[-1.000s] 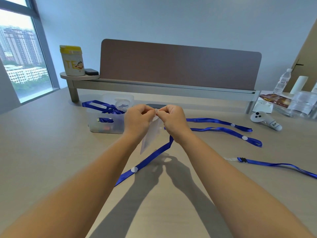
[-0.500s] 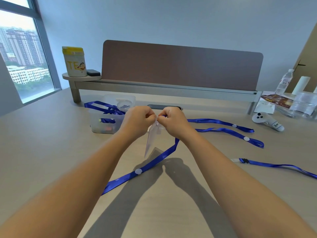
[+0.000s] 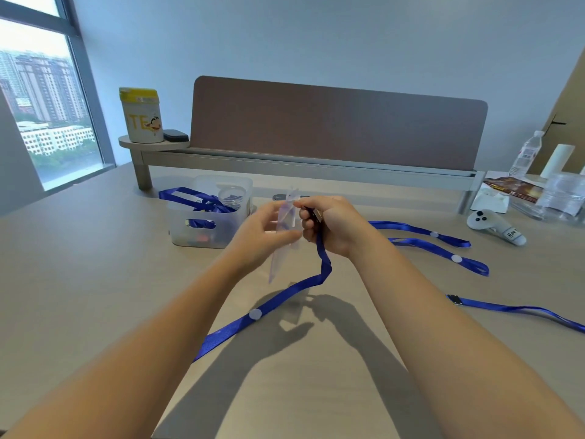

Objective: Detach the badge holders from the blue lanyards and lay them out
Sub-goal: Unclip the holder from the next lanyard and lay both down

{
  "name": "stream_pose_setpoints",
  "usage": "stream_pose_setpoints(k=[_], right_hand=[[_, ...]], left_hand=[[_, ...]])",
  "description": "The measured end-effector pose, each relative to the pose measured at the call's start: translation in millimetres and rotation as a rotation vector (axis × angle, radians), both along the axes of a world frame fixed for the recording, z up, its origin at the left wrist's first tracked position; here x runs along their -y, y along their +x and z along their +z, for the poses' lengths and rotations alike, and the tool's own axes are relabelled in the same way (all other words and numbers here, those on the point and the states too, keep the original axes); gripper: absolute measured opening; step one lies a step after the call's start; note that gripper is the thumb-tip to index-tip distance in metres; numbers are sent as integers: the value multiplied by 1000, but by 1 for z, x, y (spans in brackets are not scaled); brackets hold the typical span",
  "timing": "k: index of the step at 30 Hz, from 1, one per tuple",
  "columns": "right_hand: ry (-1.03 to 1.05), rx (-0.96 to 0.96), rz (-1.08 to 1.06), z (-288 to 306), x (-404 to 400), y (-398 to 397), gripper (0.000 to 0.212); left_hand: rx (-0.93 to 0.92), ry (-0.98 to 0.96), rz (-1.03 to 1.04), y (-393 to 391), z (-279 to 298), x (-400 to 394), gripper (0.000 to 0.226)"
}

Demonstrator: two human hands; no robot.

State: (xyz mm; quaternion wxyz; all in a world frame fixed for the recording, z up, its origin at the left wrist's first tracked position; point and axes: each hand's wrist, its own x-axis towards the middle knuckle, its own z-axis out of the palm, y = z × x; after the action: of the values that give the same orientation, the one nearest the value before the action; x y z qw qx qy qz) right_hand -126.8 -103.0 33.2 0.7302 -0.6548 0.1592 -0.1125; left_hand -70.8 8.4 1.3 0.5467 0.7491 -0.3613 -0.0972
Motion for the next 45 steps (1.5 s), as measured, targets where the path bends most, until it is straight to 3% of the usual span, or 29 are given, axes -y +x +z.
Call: stream_pose_setpoints(k=[3,5,11,15,18,20,29,34,41,45], right_hand=[[17,-33,18,3,2,0,22],[-82,-78,18,4,5,0,23],[-622,-234,-60,10,6,4,19],[-1048,-286,-143,-1,4,13,24],[-1301,-140,-282,-11,1,12,25],[-1290,-77,-226,-18,2,11,26],[-1050,-429,147,-71,2,7,46],[-1146,-531,266,-86,2,12,30],[-1311,-589,326,-88,5,22,47],[-1357,-661,298,-88,6,28,36]], left_hand=[[237,166,151,7,-10,1,25],[382,256,258,12,-12,-2,26],[811,485,377,16,-1,-14,32],[935,647,434,20,4,-18,36],[896,700,443,23,2,-22,35],[859,728,431,26,-4,-26,32],[675,745,423,35,-40,-46,22],[640,744,399,38,-47,-49,23],[601,757,397,46,-52,-54,24],[591,739,410,50,-54,-59,25]])
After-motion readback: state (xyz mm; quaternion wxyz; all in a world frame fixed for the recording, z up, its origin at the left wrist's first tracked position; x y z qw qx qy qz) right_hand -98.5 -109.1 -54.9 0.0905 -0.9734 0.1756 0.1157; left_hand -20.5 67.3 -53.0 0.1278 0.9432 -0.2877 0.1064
